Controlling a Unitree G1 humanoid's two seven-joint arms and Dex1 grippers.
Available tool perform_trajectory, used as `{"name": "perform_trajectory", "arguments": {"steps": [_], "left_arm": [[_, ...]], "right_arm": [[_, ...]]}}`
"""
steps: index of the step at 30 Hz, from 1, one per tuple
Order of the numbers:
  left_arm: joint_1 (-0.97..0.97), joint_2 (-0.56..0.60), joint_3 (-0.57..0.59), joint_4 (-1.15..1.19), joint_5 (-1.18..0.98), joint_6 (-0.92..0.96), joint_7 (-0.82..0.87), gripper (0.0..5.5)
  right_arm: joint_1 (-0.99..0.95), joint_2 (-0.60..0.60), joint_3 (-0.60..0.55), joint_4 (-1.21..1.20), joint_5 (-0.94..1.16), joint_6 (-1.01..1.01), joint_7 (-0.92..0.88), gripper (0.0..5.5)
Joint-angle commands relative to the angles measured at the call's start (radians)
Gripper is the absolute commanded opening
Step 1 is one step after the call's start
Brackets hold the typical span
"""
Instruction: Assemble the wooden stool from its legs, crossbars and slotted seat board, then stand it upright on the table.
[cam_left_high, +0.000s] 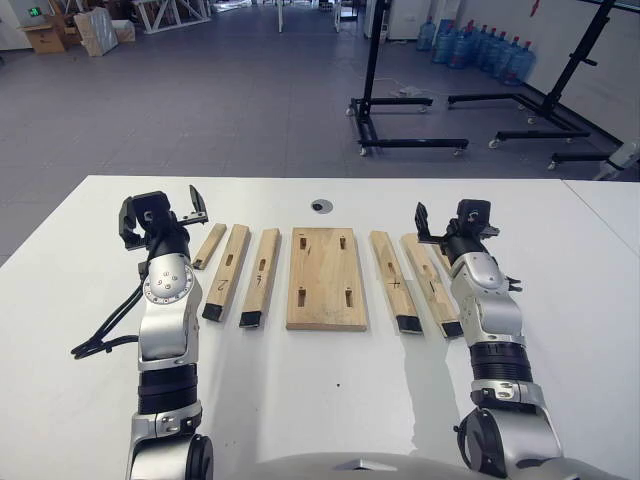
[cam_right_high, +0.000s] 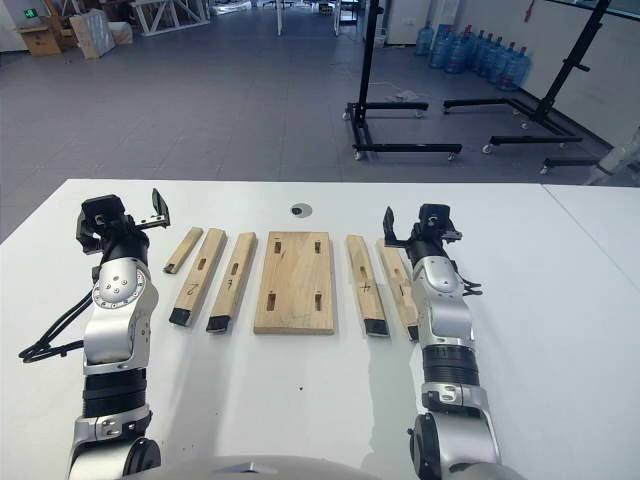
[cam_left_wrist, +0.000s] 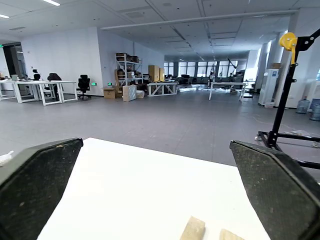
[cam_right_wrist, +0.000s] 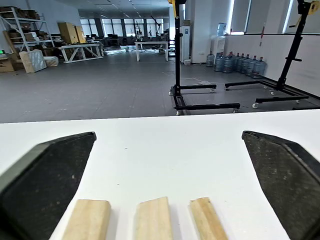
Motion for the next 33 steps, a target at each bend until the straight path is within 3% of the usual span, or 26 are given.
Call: {"name": "perform_trajectory", "arguments": {"steps": [1,7,14,24,33], "left_arm": [[0.022,0.004,-0.022,-0.037,0.005,0.023,-0.027,5.40],[0.026,0.008,-0.053,-0.059,0.005,0.021,-0.067,5.40],[0.061,0.025,-0.111,-0.108,0.001,0.026,-0.156,5.40],[0.119,0.057,-0.064,-0.106,-0.128,-0.072,-0.310,5.40],[0.117,0.071,-0.072,-0.087,-0.102,-0.081,-0.307,5.40]], "right_arm": [[0.005,0.000,-0.010,-0.016,0.002,0.003,-0.007,5.38],[-0.008,0.009,-0.006,-0.016,0.006,0.003,-0.011,5.38],[0.040,0.009,-0.007,-0.224,0.044,0.059,0.004,5.38],[0.065,0.023,-0.029,-0.254,0.073,0.052,0.004,5.38],[0.065,0.006,-0.037,-0.236,0.068,0.051,0.008,5.38]]}}
